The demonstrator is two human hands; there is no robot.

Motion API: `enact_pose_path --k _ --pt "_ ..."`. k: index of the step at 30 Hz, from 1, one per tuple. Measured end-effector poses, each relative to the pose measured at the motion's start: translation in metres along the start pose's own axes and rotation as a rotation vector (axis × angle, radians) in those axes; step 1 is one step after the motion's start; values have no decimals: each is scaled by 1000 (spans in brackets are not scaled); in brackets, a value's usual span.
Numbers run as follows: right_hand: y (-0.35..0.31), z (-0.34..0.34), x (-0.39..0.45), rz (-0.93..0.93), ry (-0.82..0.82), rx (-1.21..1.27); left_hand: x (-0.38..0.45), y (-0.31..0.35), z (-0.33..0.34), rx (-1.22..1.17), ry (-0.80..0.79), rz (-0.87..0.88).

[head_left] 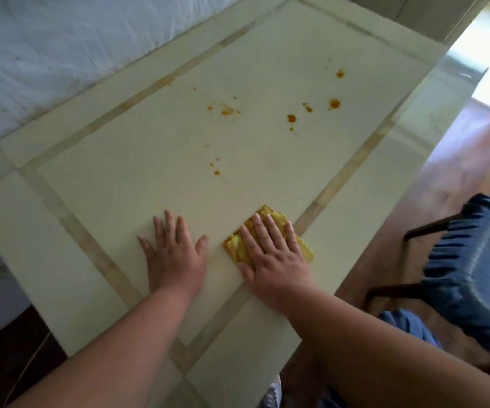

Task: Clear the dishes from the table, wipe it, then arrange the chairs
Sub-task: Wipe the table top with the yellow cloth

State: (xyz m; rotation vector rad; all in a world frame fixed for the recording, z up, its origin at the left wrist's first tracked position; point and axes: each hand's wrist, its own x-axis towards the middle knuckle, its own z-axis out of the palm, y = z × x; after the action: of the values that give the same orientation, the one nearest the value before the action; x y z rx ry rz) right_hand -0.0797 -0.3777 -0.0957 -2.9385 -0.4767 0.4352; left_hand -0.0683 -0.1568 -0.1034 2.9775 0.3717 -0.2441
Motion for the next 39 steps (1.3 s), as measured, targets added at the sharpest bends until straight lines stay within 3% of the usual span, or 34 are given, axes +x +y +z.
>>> enact_pose_path --k 9,15,19,23,31,39 --pt "58 -4 -54 -51 -36 -14 1 39 -5 -65 62 -67" --pt "56 1 -48 -70 -11 -25 30 5 -4 -76 177 -76" --pt "58 9 -40 -94 17 -57 66 -22 -16 -101 231 -178" --pt "45 2 -11 -99 17 -73 116 -39 -38 -97 283 -214" --pt "10 -16 79 -115 -24 -106 192 -67 -49 -17 208 -142" --pt "-22 -33 173 -147 -30 -124 206 -69 -26 8 220 -171"
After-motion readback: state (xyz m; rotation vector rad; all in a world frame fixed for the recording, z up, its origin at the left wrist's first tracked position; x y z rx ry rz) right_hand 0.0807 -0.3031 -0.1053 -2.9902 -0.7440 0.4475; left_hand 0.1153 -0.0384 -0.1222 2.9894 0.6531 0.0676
